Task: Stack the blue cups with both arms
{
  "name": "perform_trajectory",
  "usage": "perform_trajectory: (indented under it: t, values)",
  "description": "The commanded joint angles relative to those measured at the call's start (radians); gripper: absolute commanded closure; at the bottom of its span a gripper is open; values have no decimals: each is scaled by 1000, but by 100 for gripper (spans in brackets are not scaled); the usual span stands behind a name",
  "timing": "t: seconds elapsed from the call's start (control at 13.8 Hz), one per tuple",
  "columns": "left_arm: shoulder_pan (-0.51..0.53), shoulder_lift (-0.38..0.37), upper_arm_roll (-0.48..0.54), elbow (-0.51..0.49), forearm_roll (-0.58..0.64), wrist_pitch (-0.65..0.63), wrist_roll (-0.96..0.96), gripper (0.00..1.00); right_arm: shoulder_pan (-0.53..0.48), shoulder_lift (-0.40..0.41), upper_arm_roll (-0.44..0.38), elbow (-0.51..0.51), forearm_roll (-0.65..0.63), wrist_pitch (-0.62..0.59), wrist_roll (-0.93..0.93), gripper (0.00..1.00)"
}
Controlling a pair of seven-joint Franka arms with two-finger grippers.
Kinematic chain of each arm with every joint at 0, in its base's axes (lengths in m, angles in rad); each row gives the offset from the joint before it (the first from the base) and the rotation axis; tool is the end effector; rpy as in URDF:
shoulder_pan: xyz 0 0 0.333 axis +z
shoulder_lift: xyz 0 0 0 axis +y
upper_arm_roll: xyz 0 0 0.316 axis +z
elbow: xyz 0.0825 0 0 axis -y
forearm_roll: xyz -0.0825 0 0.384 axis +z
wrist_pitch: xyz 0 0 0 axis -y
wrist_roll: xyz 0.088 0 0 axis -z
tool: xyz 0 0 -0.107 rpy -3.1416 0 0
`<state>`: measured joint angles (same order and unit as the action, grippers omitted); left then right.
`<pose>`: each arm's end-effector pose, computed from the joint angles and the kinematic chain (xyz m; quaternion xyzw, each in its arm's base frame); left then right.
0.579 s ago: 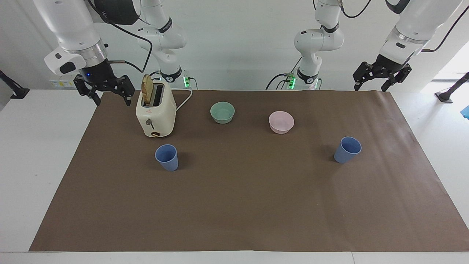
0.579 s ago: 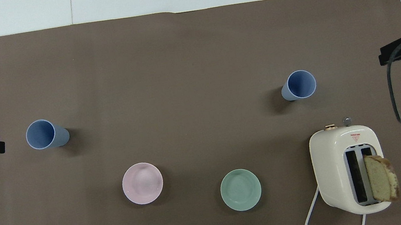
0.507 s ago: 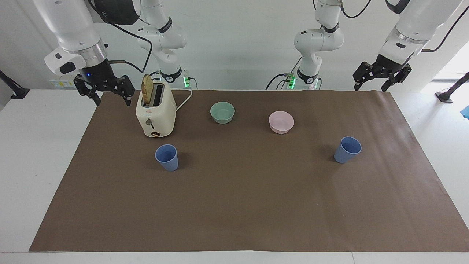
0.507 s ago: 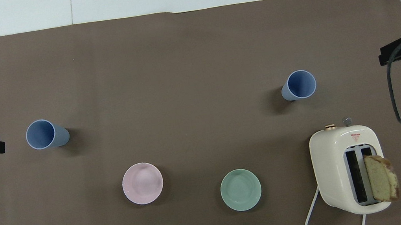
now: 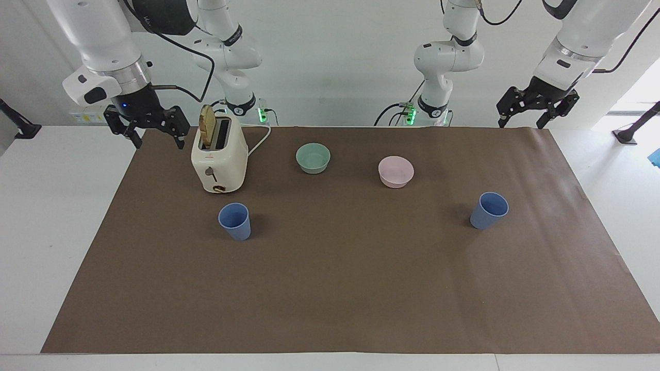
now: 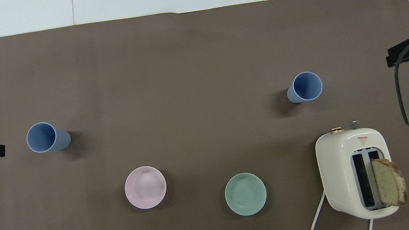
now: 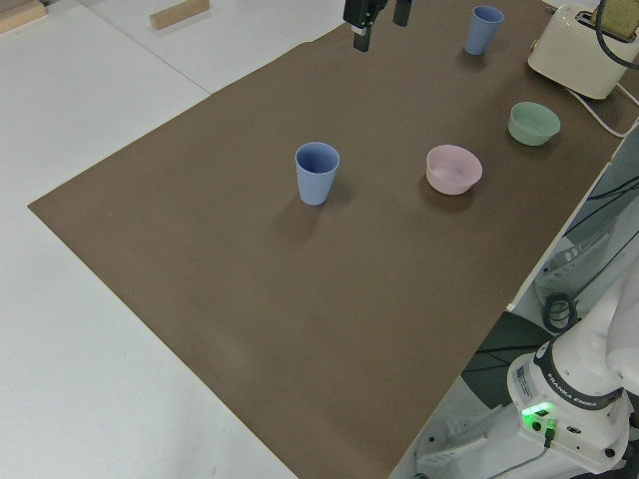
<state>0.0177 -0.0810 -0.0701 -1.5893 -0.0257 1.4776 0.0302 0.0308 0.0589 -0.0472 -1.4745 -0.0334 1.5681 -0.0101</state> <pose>0.5185 -0.0318 0.6512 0.9989 -0.0421 -0.0156 0.0098 0.5731 -0.0121 0.6366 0.9997 -0.0034 0.0171 0.0183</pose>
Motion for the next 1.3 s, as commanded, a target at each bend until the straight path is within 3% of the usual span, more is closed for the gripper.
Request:
perform_trajectory:
  t: [0.0,0.43,0.8,1.23]
  values:
    - [-10,-26,10,-29,-13,9,0,0,-12,-27,6,-30,17,1,-24,0]
    - [10,-16,13,-31,-13,71,-4,0,-12,-25,6,-30,17,3,-24,0]
    - [59,64,16,-67,-13,236,-12,0,-12,-25,6,-30,17,3,-24,0]
    - [108,130,16,-225,-14,449,-15,0,-12,-25,6,-30,17,3,-24,0]
